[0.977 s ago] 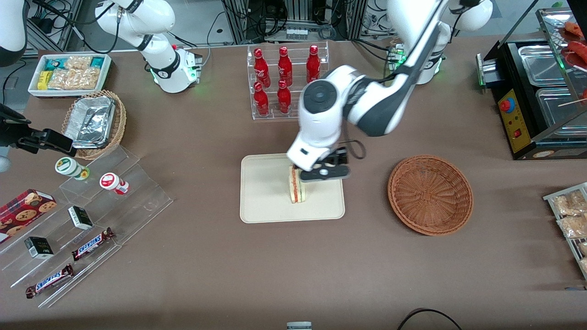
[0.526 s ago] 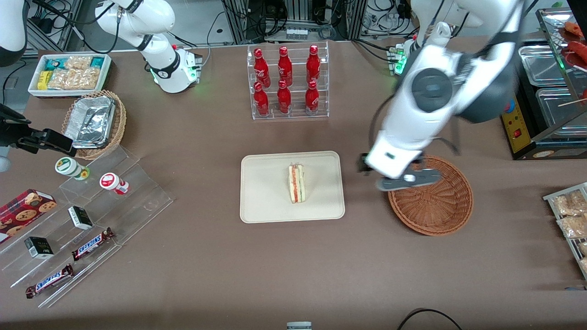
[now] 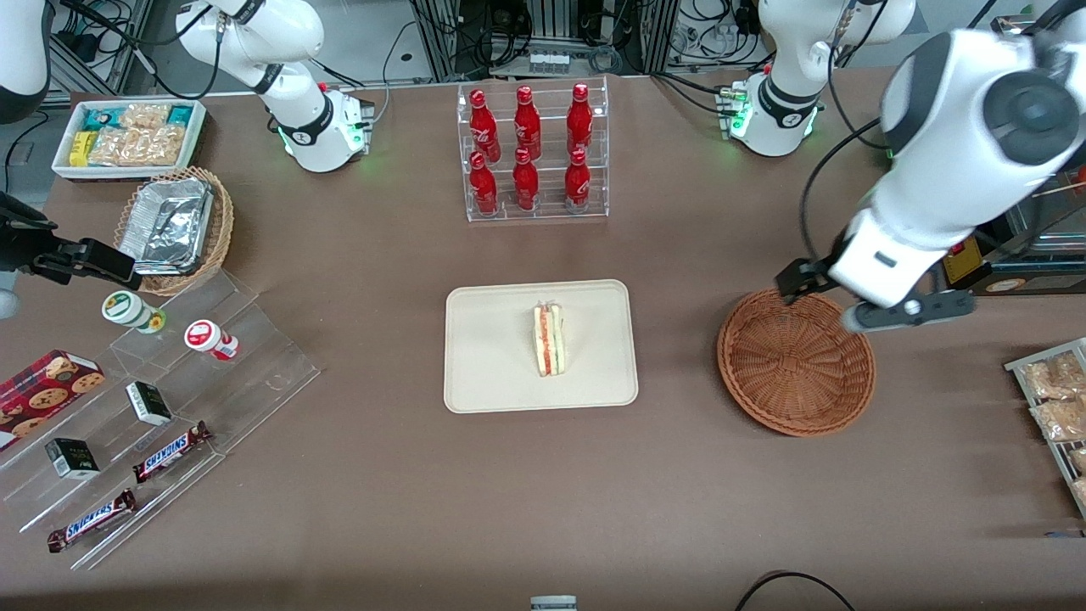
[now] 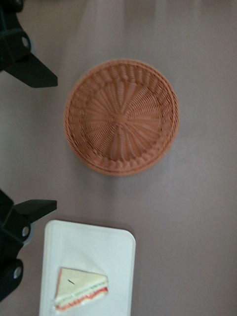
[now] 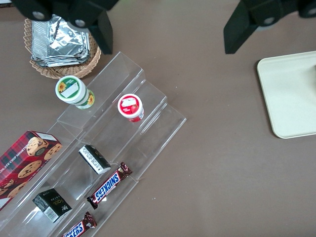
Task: Place sandwich from basket to tray
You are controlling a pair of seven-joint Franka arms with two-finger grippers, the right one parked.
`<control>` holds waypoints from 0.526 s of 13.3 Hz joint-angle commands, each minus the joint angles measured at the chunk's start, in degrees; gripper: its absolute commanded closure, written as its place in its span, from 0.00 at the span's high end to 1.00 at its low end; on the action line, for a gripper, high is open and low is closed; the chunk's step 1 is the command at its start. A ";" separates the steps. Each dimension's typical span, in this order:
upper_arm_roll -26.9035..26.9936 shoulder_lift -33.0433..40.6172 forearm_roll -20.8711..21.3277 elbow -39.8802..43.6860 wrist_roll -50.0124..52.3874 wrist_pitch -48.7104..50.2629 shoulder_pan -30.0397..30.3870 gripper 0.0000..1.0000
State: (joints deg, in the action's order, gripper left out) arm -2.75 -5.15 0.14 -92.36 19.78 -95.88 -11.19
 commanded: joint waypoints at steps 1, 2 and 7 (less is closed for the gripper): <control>2.12 3.83 -1.02 -2.12 -4.65 2.35 0.30 1.00; 3.00 4.79 -1.02 -2.12 -6.32 3.23 0.38 1.00; 10.21 8.40 -1.02 -2.21 -16.34 6.84 0.30 1.00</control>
State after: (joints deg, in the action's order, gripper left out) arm 5.60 0.37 0.10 -92.84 6.57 -89.96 -10.91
